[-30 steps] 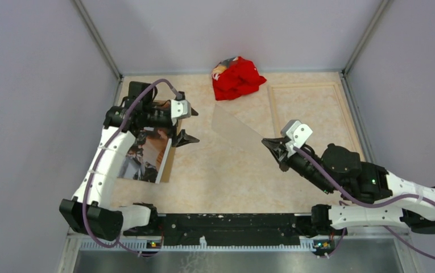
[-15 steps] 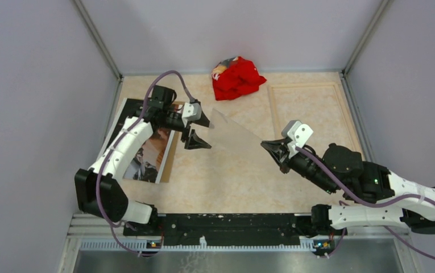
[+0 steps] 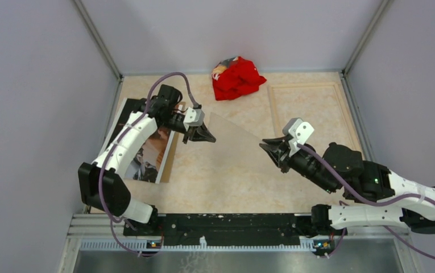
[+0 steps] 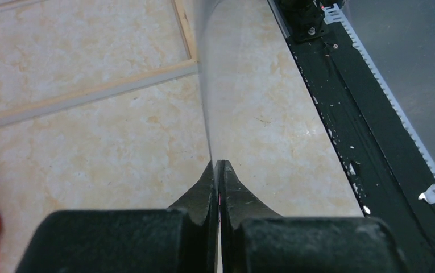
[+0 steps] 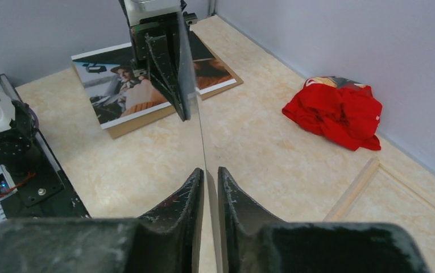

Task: Put the photo into the frame
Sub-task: Pick up the photo frame item at the center of the board.

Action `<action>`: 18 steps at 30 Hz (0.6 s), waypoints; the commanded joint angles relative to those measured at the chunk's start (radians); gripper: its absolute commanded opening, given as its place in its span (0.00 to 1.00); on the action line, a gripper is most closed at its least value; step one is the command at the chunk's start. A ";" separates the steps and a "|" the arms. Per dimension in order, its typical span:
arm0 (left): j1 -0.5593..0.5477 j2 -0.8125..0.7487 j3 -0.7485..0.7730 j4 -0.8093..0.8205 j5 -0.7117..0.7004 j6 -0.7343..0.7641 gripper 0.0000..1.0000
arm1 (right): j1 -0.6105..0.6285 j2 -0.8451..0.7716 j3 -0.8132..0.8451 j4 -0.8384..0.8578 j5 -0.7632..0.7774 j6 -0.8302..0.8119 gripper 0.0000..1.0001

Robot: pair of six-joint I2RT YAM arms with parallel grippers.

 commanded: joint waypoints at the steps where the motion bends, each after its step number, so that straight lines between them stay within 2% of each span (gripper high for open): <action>1: -0.029 -0.024 0.098 -0.073 -0.005 0.213 0.00 | -0.005 0.020 0.081 0.040 -0.024 0.089 0.30; 4: -0.027 -0.050 0.187 -0.060 -0.089 0.273 0.00 | -0.005 0.046 0.138 0.010 -0.049 0.215 0.70; 5: -0.026 -0.066 0.207 -0.039 -0.119 0.293 0.00 | -0.005 0.061 0.158 0.000 -0.064 0.240 0.80; 7: -0.026 -0.126 0.192 0.085 -0.194 0.314 0.00 | -0.005 0.101 0.203 -0.024 -0.112 0.293 0.91; 9: -0.026 -0.241 0.101 0.282 -0.288 0.373 0.00 | -0.005 0.155 0.258 -0.062 -0.136 0.350 0.96; 12: -0.025 -0.377 -0.067 0.534 -0.405 0.545 0.00 | -0.011 0.213 0.337 -0.098 -0.133 0.430 0.99; 15: -0.024 -0.464 -0.127 0.594 -0.406 0.698 0.00 | -0.063 0.251 0.413 -0.155 -0.095 0.522 0.99; 18: -0.024 -0.529 -0.153 0.549 -0.388 0.863 0.00 | -0.173 0.269 0.431 -0.173 -0.142 0.623 0.99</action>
